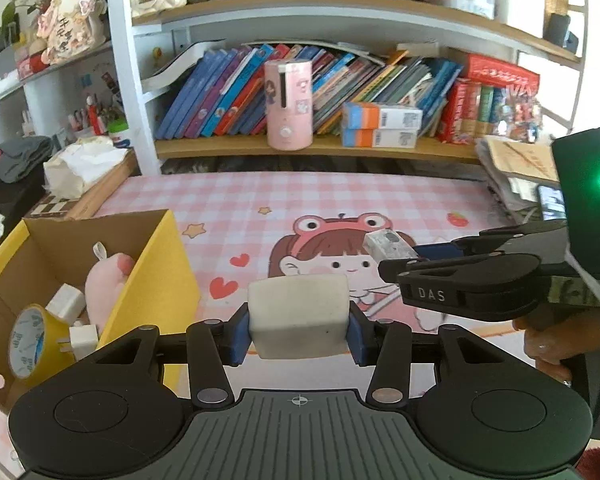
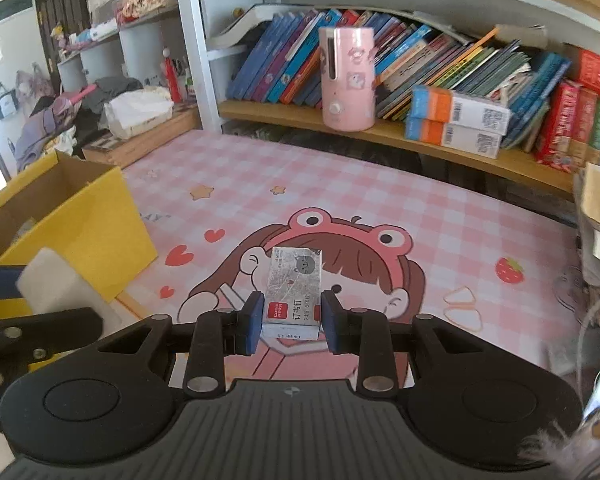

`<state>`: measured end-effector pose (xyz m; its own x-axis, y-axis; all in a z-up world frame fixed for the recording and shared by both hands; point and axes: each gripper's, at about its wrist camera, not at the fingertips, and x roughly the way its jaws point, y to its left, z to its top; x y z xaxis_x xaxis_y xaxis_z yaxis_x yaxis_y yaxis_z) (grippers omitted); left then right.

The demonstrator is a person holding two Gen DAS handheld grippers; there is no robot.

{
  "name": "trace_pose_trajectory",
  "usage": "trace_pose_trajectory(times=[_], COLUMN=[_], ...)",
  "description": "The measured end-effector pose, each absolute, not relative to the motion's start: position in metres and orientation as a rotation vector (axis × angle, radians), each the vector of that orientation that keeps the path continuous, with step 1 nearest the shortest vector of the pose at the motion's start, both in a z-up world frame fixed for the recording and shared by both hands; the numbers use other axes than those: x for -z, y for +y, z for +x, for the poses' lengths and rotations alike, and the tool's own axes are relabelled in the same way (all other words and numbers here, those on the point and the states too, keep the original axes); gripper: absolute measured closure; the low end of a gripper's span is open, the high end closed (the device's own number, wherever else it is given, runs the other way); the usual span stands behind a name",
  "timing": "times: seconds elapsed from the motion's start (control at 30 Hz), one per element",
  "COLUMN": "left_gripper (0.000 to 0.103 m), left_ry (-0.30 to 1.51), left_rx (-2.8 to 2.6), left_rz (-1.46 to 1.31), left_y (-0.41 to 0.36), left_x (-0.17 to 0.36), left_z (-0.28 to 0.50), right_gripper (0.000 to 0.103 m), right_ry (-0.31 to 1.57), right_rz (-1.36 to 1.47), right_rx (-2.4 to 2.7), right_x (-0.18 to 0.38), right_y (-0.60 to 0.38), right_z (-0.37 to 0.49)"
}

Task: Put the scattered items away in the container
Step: 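Lift and carry the foam block and medicine box over the yellow box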

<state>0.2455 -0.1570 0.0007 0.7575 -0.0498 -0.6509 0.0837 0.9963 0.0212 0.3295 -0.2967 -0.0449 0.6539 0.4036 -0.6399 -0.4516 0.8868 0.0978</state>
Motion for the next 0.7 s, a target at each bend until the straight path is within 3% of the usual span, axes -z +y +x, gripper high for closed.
trace_pose_trajectory(times=[0.7], left_gripper=[0.060], left_ry=[0.640], left_rx=[0.338], left_rz=[0.059], left_y=[-0.113], left_x=[-0.016], left_z=[0.156], right_gripper=[0.074], right_ry=[0.662], right_rz=[-0.030], right_rx=[-0.219], right_x=[0.007], right_y=[-0.285], right_z=[0.170])
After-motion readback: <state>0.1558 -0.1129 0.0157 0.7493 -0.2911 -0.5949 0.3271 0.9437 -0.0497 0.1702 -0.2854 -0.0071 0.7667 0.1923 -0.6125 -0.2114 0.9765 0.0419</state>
